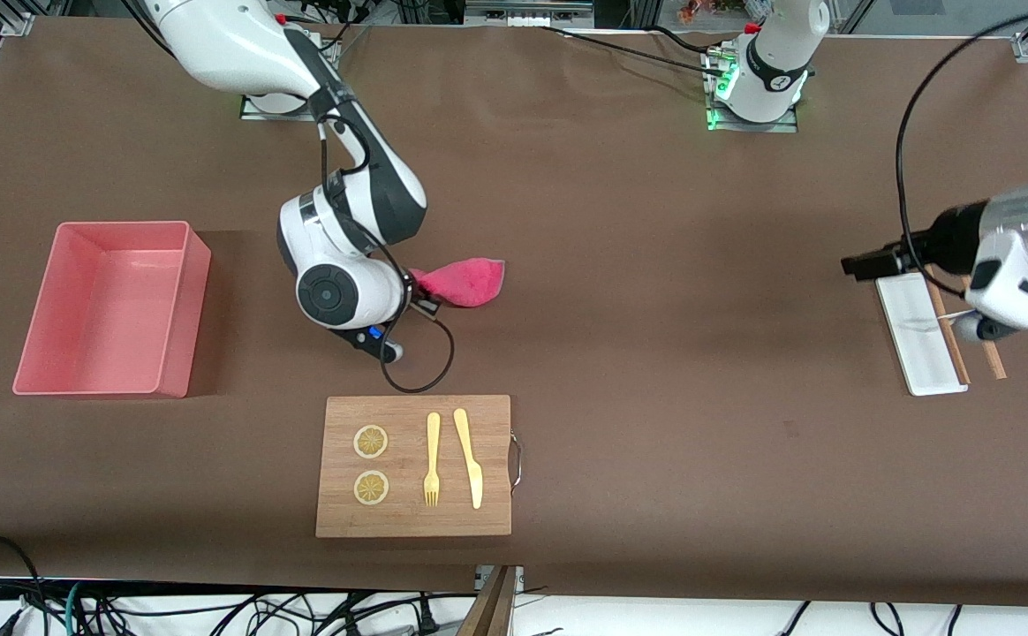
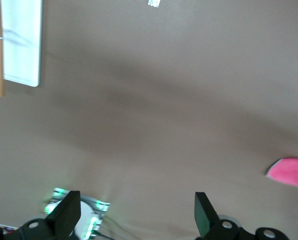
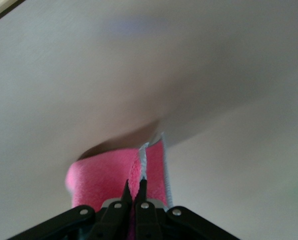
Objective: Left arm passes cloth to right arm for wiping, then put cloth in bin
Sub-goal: 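Wipe the cloth across the table near the wooden board with the right gripper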
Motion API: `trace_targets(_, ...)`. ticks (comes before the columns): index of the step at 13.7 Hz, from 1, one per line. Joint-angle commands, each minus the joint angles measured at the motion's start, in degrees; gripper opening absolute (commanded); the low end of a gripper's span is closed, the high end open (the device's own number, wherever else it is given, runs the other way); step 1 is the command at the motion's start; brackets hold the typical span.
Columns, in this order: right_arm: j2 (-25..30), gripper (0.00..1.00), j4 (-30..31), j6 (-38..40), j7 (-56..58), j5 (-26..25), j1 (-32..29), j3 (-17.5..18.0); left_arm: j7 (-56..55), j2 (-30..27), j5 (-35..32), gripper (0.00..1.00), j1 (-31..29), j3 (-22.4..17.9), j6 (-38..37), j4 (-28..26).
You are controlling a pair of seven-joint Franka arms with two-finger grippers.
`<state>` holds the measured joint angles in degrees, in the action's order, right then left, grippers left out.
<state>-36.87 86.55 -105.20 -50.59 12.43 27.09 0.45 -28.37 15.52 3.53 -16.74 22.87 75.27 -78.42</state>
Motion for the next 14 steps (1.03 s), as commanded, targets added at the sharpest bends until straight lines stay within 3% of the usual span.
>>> trace_targets(1, 0.1, 0.00, 2.3, 0.4, 5.3, -4.0, -4.0, 0.3, 5.3, -13.9, -2.0, 1.00, -0.4, 0.3, 7.2, -17.3)
trace_targets(3, 0.1, 0.00, 3.4, 0.5, 11.8, -5.4, -7.7, 0.1, 9.5, -20.2, -2.0, 1.00, -1.4, 0.3, 14.2, -27.1)
trace_targets(4, 0.1, 0.00, 3.4, 1.3, 15.3, -6.4, -9.5, -0.4, 9.9, -20.9, -2.0, 1.00, -1.5, 0.3, 15.2, -28.4)
trace_targets(11, 0.7, 0.00, 2.8, 3.8, 33.9, -16.5, -18.5, -1.5, 12.9, -17.6, -2.0, 1.00, -1.3, 0.3, 17.4, -24.4)
trace_targets(14, 0.8, 0.00, 1.5, 3.5, 39.4, -22.5, -19.7, -1.5, 15.6, -17.8, -2.0, 1.00, -0.8, -0.1, 18.1, -23.9)
